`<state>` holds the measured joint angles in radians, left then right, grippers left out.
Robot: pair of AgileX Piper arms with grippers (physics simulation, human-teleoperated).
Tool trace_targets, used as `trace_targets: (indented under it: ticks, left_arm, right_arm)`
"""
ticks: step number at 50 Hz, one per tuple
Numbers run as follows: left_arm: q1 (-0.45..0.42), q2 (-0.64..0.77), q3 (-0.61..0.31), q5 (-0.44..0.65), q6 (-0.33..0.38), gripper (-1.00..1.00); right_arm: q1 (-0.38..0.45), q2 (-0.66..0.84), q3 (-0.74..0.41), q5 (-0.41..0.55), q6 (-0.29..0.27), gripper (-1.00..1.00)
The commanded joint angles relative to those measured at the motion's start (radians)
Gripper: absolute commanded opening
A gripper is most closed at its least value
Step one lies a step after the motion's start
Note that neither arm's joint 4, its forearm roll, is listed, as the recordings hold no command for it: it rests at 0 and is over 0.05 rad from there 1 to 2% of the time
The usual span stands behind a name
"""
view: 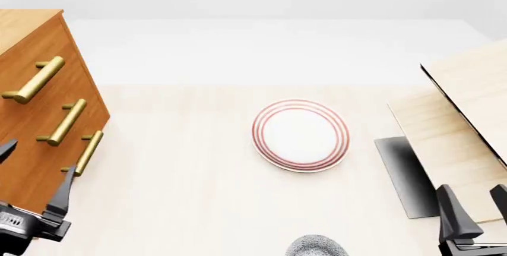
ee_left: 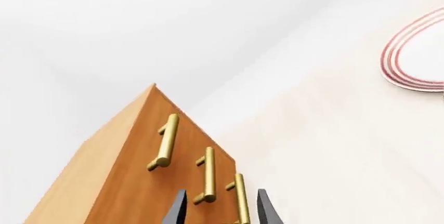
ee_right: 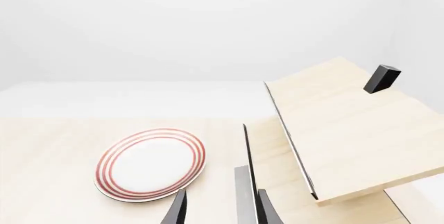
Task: Open the top drawer of the cabinet and put the bowl in it.
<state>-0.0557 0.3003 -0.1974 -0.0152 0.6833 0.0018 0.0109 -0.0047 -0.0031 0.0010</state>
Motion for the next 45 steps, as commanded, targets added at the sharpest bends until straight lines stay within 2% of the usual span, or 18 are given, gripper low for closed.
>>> trace_targets:
  ticks: [1, 4, 5, 9, 10, 12, 14, 16, 19, 22, 29, 39, 45]
  left_arm:
    - [-0.001, 0.068, 0.012, -0.047, 0.220, 1.00]
    - [-0.005, 0.099, 0.017, -0.078, 0.256, 1.00]
    - [-0.002, 0.119, 0.031, -0.107, 0.300, 1.00]
    - [-0.006, 0.146, 0.022, -0.126, 0.323, 1.00]
    - [0.001, 0.165, 0.028, -0.149, 0.356, 1.00]
    - [0.003, 0.170, 0.032, -0.159, 0.370, 1.00]
    - [0.017, 0.194, 0.054, -0.200, 0.428, 1.00]
    - [0.006, 0.196, 0.021, -0.176, 0.402, 1.00]
    - [0.034, 0.190, 0.060, -0.222, 0.480, 1.00]
    - [0.032, 0.199, 0.044, -0.226, 0.486, 1.00]
    - [0.074, 0.218, 0.094, -0.309, 0.583, 1.00]
    - [0.078, 0.234, 0.059, -0.314, 0.635, 1.00]
    - [0.073, 0.277, 0.045, -0.353, 0.685, 1.00]
  right_arm:
    - [0.000, -0.003, 0.001, 0.001, 0.000, 1.00]
    - [0.000, -0.002, 0.001, 0.001, 0.000, 1.00]
    - [-0.001, -0.002, 0.001, 0.001, 0.000, 1.00]
    - [-0.001, -0.002, 0.001, 0.001, 0.000, 1.00]
    - [-0.001, -0.001, 0.001, 0.001, 0.000, 1.00]
    - [-0.001, -0.002, 0.001, 0.001, 0.000, 1.00]
    - [-0.001, -0.002, 0.001, 0.001, 0.000, 1.00]
    - [-0.001, -0.002, 0.001, 0.001, 0.000, 1.00]
    - [-0.001, -0.002, 0.001, 0.001, 0.000, 1.00]
    - [-0.001, -0.002, 0.001, 0.001, -0.001, 1.00]
    - [-0.001, -0.002, 0.001, 0.001, -0.001, 1.00]
    - [-0.001, -0.002, 0.001, 0.001, 0.000, 1.00]
    - [-0.001, -0.001, 0.001, 0.001, 0.000, 1.00]
